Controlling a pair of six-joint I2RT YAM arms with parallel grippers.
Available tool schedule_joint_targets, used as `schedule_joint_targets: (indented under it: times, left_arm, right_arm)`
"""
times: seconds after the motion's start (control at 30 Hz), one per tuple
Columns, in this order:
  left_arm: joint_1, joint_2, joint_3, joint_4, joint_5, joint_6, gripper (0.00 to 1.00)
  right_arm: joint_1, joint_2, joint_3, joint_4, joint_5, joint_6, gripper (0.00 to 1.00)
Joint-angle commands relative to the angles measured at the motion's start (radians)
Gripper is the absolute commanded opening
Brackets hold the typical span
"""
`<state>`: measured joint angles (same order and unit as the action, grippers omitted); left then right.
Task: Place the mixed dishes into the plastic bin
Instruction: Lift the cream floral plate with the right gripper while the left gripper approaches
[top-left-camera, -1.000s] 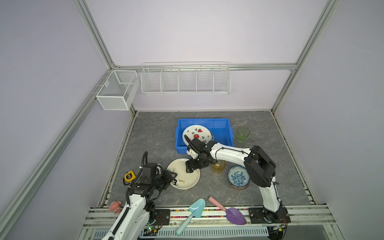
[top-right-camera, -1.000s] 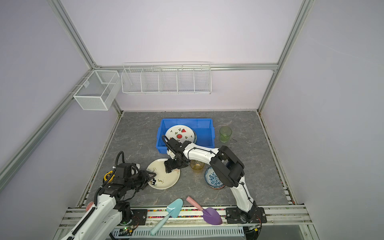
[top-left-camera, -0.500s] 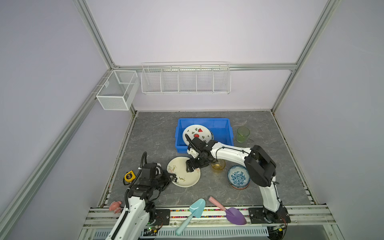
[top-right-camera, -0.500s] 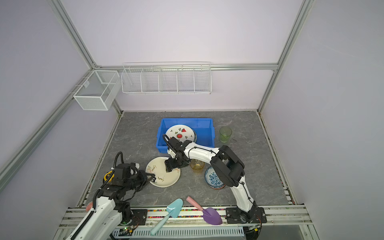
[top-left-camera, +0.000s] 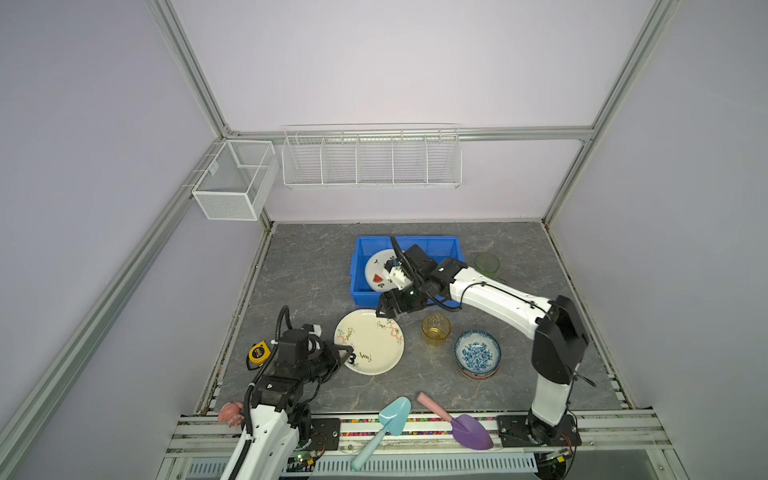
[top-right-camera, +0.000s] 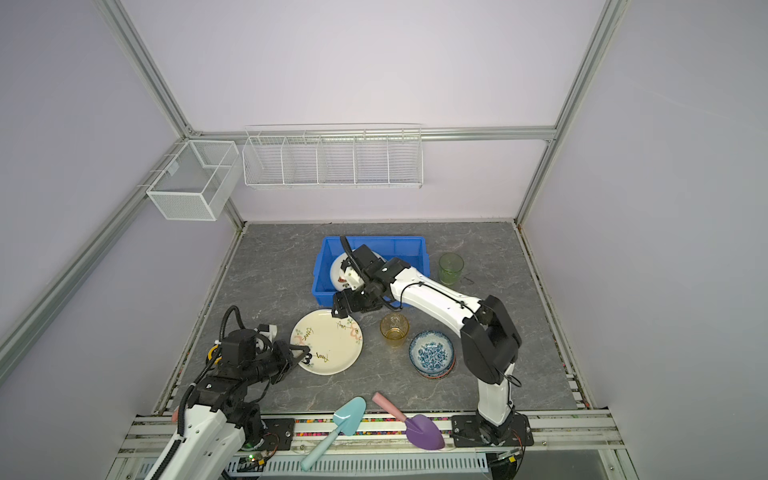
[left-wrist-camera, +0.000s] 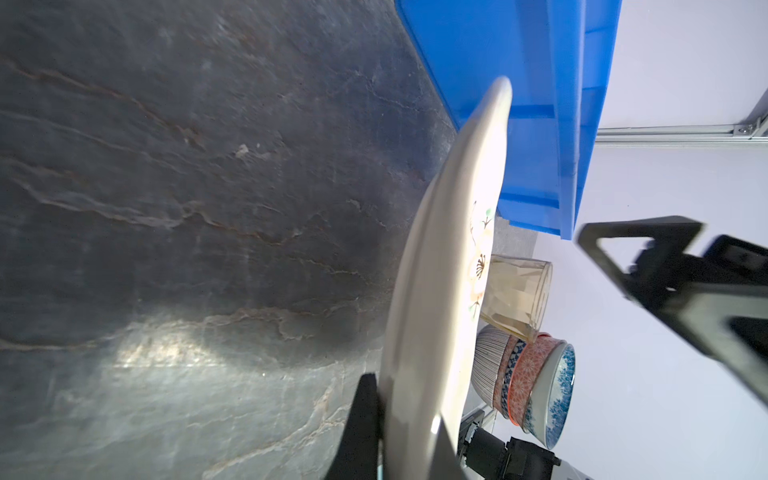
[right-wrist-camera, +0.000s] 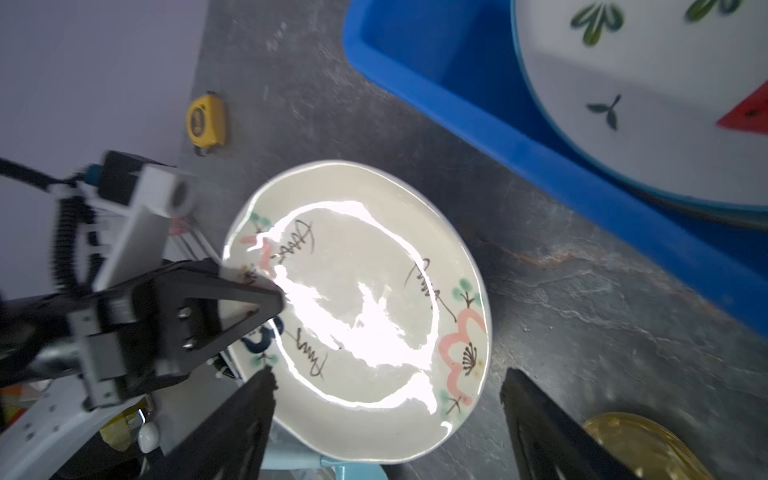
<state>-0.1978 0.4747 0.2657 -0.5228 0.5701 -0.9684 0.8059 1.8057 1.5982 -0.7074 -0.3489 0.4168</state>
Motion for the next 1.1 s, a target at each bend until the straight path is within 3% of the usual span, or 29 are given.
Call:
schedule_joint_targets:
  times: [0.0,0.17,0.3,0.6,1.07]
  left_arm:
    - [-0.006,-0.039,0.084,0.086,0.068,-0.018,0.0]
    - [-0.006,-0.014,0.131,0.205,0.139,-0.038,0.0]
    - [-0.006,0.067,0.208,0.237,0.192,0.0,0.0]
    - [-0.005,0.238,0.366,0.293,0.318,0.083,0.0]
    - [-0.006,0.308,0.405,0.309,0.384,0.134,0.0]
  right_arm:
    - [-0.064,-0.092,0.021,-0.087,-0.1,-0.041,0.88]
    - [-0.157,-0.168,-0.02,-0.137,-0.231,-0.065,0.88]
    - [-0.214,-0.227,-0.108,-0.097,-0.304,-0.042,0.94]
    - [-0.26,-0.329,-0.232,0.028,-0.398,0.037,1.0]
    - [-0.294,-0.414,-0.328,0.158,-0.434,0.127,0.9]
